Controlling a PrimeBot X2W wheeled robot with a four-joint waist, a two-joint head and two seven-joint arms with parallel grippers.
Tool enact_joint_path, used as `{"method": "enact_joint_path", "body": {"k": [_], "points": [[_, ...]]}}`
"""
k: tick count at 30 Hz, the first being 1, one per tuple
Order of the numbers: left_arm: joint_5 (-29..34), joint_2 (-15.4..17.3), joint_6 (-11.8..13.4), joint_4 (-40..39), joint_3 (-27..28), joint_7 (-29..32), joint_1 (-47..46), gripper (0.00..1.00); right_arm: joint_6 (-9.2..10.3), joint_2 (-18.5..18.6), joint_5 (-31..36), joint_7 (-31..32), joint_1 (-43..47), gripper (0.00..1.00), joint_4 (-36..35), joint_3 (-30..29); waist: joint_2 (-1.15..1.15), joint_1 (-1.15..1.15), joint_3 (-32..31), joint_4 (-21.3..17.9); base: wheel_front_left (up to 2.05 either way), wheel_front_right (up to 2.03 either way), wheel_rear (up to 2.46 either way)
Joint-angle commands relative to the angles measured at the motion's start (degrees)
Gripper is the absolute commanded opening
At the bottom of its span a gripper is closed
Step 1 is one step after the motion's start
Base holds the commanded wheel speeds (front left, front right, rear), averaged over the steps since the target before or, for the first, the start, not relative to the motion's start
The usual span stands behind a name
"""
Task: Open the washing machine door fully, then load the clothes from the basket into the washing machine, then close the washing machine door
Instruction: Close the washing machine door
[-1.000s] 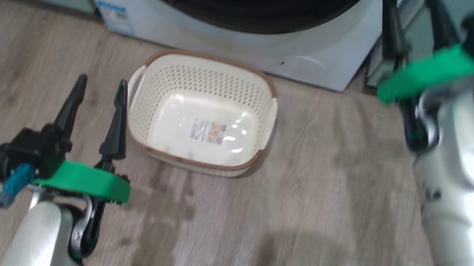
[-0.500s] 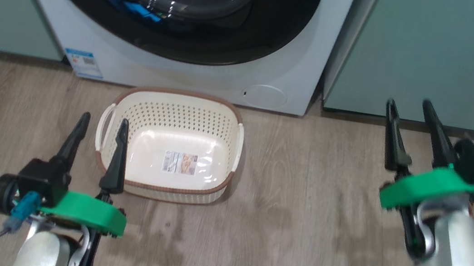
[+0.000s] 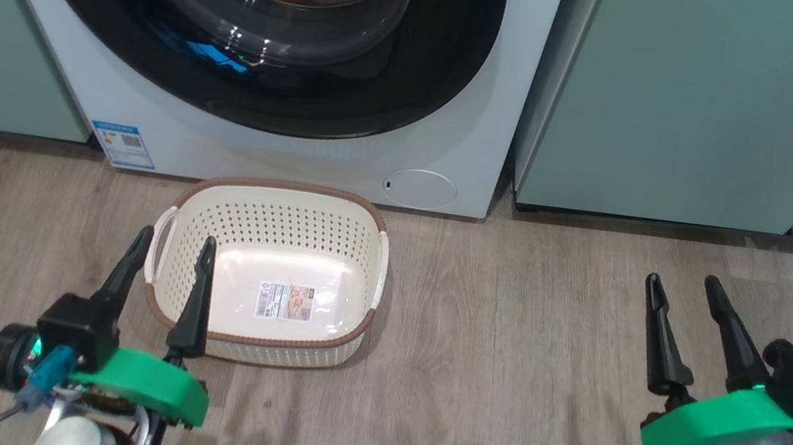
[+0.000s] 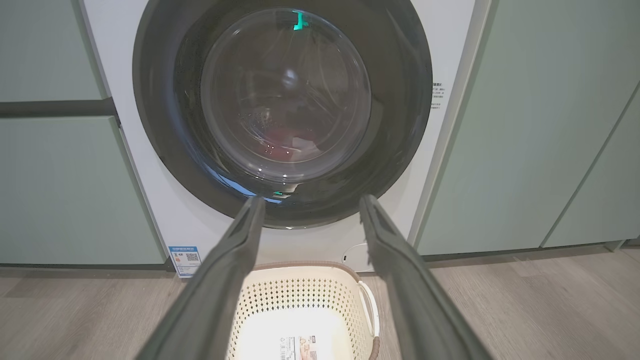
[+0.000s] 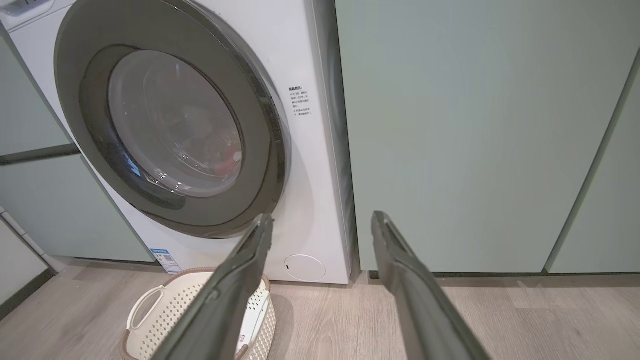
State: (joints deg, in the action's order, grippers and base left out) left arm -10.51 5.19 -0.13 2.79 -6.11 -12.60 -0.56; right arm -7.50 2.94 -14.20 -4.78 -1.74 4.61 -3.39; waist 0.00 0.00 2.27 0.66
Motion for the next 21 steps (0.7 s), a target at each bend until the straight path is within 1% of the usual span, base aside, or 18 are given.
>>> {"method": "enact_joint_path", "body": {"k": [1,9,21], "points": [[-0.01,1.00,0.57,-1.58,1.64,0.06,-1.13,1.00,0.01,-0.05,0.36,0.66,-0.62,1.00,-3.73,1.36,0.00,0.00,-0.20,-0.27,0.00,0.00,0.00],[-0.51,1.27,0.99,-1.09,1.69,0.08,-0.65,1.00,0.01,-0.06,0.72,2.49,1.44,1.00,-6.89,1.03,0.00,0.00,-0.54,-0.35,0.00,0.00,0.00],[-0.89,1.69,1.46,-0.78,1.39,0.00,-0.56,1.00,0.01,-0.06,0.38,2.68,1.95,1.00,-7.59,0.59,0.00,0.00,-0.28,-0.09,0.00,0.00,0.00]]}}
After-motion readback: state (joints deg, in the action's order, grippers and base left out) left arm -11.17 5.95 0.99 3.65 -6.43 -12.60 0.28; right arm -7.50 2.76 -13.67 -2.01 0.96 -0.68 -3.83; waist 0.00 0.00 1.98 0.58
